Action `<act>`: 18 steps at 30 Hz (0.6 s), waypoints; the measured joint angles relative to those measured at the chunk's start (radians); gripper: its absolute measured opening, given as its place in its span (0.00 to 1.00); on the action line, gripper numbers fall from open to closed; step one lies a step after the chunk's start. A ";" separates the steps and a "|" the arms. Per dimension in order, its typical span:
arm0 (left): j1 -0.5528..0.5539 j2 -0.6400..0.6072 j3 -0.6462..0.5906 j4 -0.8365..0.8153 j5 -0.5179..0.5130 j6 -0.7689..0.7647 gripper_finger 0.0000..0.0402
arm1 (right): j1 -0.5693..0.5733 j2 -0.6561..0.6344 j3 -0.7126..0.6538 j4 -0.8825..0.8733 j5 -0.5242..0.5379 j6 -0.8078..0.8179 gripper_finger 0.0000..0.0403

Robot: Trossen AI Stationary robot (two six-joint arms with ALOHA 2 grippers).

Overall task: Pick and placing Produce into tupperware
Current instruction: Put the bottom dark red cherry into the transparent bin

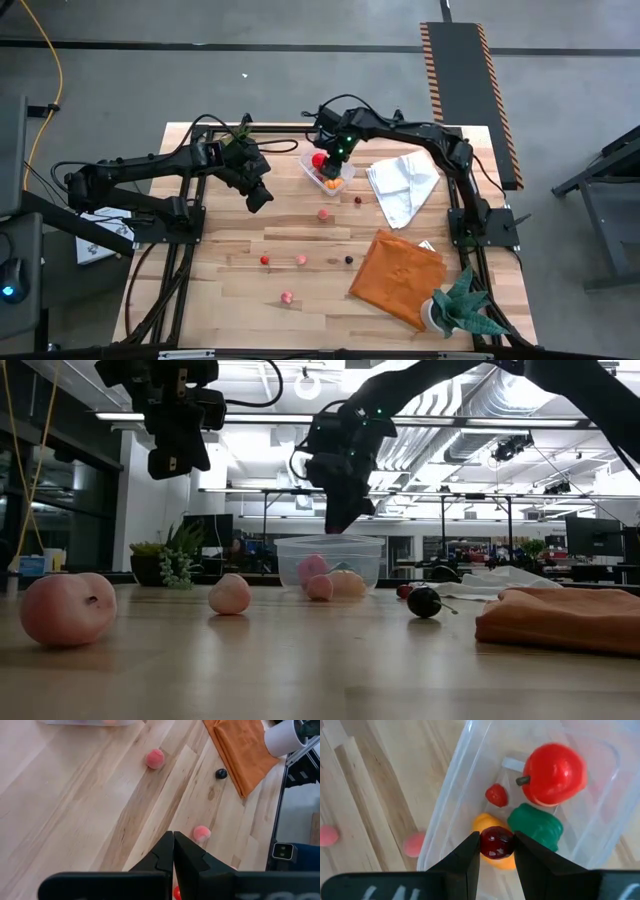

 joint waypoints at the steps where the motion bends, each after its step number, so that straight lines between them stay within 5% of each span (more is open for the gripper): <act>1: 0.000 0.000 0.000 0.001 0.000 0.000 0.00 | 0.002 0.006 0.000 0.005 0.000 0.000 0.24; 11: 0.000 0.000 0.000 0.001 0.000 0.000 0.00 | 0.030 0.032 0.000 0.010 0.042 -0.023 0.25; 18: 0.000 0.000 0.000 0.001 0.000 0.002 0.00 | 0.032 0.032 0.002 0.008 0.047 -0.021 0.35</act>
